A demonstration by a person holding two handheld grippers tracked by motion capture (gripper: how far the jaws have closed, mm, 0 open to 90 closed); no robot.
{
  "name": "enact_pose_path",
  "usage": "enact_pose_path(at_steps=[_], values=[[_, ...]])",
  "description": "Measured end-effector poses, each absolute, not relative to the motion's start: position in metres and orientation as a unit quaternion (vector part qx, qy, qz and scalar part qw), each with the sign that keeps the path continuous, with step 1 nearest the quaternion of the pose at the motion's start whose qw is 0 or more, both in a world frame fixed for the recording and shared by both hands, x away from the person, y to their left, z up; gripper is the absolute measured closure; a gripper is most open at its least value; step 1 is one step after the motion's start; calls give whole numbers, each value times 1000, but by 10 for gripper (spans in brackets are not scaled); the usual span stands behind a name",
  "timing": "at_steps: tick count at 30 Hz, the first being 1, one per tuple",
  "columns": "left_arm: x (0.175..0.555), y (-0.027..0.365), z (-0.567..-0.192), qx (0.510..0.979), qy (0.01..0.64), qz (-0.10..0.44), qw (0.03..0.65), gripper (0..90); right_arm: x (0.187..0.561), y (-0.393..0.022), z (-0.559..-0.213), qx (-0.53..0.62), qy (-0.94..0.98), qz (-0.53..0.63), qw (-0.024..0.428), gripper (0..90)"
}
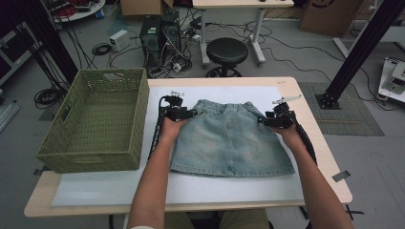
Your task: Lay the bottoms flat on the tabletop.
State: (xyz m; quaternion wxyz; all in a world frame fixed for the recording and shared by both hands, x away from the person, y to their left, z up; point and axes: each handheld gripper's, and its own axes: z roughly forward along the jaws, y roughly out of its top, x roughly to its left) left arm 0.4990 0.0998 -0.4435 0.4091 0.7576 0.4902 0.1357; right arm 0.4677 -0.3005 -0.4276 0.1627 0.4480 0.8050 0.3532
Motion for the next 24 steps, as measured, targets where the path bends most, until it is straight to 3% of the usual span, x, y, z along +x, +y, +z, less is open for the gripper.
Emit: enact_pose_path(at_steps=[6,10,15,17,22,24], values=[[499,96,-447,763,491,145,395,592,469,-302,-428,454,799,360,161,482],[495,95,-448,763,486,141,402,792,474,-298,-430,458,791,369,167,475],[485,93,-448,746,494,168,413,825,486,-291,-435,470,787,364,167,490],[481,93,-447,737,500,172,421,827,491,-287,-437,472,790,354,167,526],[474,103,-440,724,509,174,431,831,497,-279,-444,471,799,336,164,853],[471,107,-439,713,521,172,436,835,498,-280,-443,474,799,331,164,868]])
